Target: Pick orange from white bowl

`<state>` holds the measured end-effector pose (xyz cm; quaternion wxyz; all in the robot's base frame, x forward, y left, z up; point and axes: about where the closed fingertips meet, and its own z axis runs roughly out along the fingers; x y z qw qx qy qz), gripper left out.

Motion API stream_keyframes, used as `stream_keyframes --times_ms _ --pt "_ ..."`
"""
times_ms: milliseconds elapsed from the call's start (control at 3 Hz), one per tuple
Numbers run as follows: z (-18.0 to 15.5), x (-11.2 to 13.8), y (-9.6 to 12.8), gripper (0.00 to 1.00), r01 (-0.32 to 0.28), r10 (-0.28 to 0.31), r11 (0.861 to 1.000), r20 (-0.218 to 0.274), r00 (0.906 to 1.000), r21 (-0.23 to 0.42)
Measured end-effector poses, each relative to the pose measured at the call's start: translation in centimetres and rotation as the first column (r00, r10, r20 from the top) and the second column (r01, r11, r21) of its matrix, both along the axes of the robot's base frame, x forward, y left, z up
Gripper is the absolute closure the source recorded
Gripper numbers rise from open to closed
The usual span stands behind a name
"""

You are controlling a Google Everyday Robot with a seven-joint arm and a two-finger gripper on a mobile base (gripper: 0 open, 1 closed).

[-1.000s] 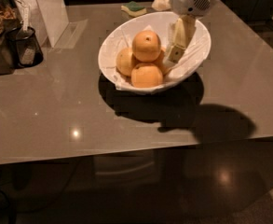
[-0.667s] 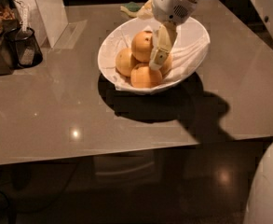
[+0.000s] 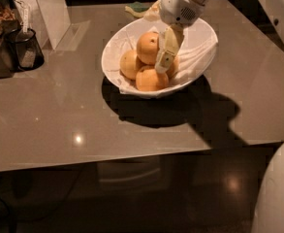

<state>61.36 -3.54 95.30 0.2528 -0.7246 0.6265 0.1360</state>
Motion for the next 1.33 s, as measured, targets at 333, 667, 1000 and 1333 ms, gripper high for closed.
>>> stream_keyframes --times_ms 333,667,1000,1333 --pt "-1.85 2.27 0.39 0.00 0.014 -0.012 0.999 -0.042 0.9990 0.041" --pt "-2.69 3.13 0.55 0.00 0.020 -0.016 0.998 -0.065 0.9977 0.056" --pt "-2.74 3.22 0.64 0.19 0.020 -0.017 0.998 -0.064 0.9978 0.057" --pt "-2.74 3.22 0.64 0.42 0.020 -0.017 0.998 -0.064 0.9978 0.057"
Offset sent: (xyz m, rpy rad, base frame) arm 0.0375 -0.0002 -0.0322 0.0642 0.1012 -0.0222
